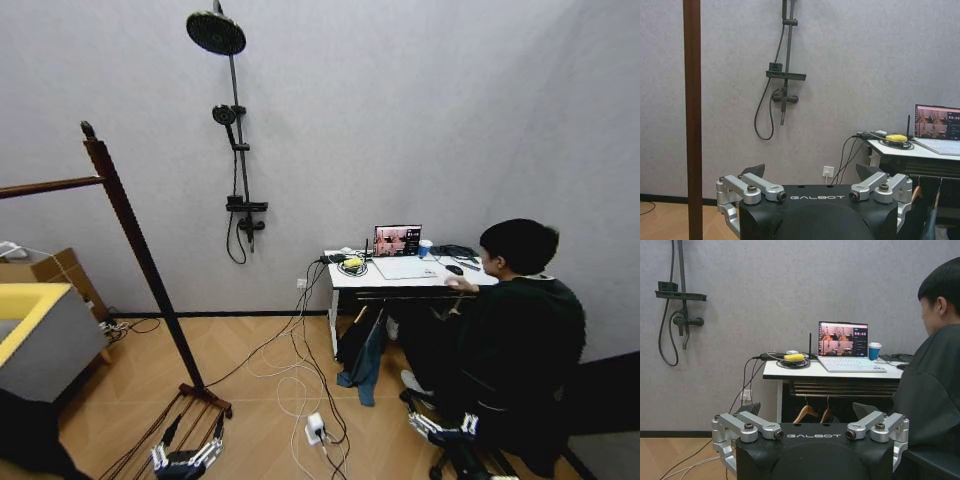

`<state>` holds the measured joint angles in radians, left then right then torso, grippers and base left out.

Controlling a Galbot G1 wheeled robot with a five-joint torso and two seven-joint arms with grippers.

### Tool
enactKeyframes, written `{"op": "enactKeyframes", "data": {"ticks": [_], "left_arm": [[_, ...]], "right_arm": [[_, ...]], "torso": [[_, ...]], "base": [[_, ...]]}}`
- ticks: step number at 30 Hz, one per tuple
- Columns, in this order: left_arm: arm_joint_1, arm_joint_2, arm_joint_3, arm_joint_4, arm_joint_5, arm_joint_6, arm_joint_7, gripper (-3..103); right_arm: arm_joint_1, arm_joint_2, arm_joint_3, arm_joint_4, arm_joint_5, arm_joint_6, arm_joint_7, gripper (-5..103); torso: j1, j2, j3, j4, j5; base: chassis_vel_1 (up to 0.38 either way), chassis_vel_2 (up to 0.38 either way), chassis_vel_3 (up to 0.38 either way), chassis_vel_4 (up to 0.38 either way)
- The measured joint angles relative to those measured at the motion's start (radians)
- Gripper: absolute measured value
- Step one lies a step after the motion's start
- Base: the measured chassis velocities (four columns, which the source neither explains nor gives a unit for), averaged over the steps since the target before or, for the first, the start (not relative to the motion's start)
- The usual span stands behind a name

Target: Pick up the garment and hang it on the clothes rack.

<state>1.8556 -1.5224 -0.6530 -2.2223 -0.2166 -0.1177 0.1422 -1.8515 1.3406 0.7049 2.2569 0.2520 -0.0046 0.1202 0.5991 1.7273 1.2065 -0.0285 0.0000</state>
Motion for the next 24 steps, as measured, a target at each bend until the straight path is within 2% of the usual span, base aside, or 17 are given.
{"op": "enactKeyframes", "data": {"ticks": [18, 24], "left_arm": [[0.0, 0.0, 0.0, 0.0, 0.0, 0.0, 0.0, 100], [0.0, 0.0, 0.0, 0.0, 0.0, 0.0, 0.0, 100]], "right_arm": [[0.0, 0.0, 0.0, 0.0, 0.0, 0.0, 0.0, 100], [0.0, 0.0, 0.0, 0.0, 0.0, 0.0, 0.0, 100]], "torso": [[0.0, 0.0, 0.0, -0.0001, -0.0001], [0.0, 0.0, 0.0, -0.0002, 0.0001]], "base": [[-0.019, -0.015, -0.017, -0.02], [-0.114, 0.077, 0.113, -0.067]]}}
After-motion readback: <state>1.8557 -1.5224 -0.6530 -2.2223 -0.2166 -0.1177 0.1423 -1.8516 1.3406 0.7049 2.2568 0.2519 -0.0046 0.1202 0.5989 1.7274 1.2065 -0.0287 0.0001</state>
